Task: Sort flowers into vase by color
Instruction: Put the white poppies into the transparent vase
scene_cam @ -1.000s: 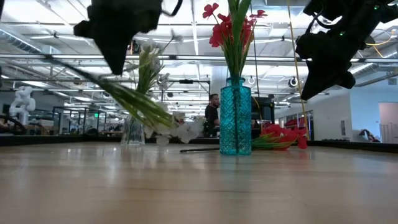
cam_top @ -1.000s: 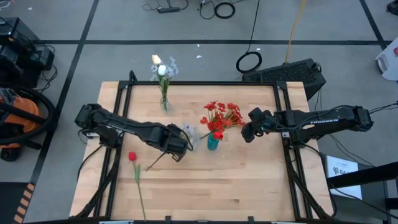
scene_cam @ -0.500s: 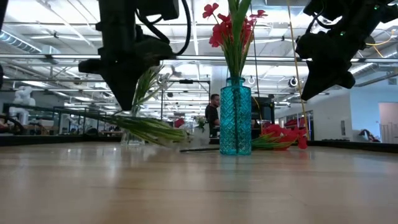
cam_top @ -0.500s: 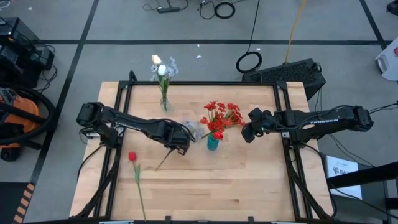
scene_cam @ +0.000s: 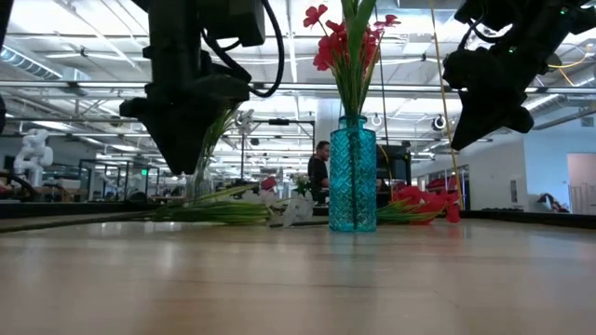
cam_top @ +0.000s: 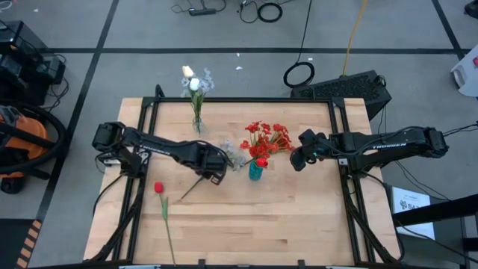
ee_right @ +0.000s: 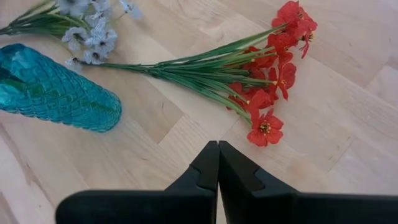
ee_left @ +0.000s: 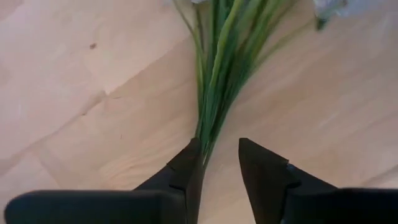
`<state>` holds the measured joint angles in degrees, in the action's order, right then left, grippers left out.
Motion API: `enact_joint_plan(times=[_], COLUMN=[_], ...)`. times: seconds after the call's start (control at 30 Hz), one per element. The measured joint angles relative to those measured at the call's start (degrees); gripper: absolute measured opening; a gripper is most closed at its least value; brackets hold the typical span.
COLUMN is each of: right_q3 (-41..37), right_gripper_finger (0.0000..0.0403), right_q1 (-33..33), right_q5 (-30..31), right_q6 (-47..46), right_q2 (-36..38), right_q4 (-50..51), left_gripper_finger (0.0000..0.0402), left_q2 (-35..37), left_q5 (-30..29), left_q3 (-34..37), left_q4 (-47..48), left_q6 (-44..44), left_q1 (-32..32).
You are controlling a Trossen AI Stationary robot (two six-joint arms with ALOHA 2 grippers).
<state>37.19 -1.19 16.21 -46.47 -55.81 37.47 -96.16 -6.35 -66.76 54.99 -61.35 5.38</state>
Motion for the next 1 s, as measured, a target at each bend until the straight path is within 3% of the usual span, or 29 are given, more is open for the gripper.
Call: enact_joint_plan(times=[0.27, 0.77, 0.87, 1.0], right_q3=[0.0, 0.0, 0.0, 0.0], right_gripper_finger=[0.0002, 0.0002, 0.0002, 0.0002], right_q1=[0.0, 0.0, 0.0, 0.0], right_q5=[0.2, 0.1, 0.1, 0.1], right_q6=[-1.8, -2.4, -2.4, -2.3], right_q2=[0.0, 0.0, 0.0, 0.0], right_q4=[0.0, 0.0, 0.0, 0.0], left_gripper_finger=[0.0116, 0.0116, 0.0095, 0.0021], left_q2=[-2.4, -12.4, -13.0, -12.2], left_q5=[0.3, 1.8, 2.7, 3.1], left_q3=[0.0, -0.2, -0.3, -0.9], left_q4=[0.3, 0.4, 0.4, 1.5], left_q6=[7.9, 12.7, 12.4, 12.3], left_q1=[0.0, -0.1, -0.5, -0.4])
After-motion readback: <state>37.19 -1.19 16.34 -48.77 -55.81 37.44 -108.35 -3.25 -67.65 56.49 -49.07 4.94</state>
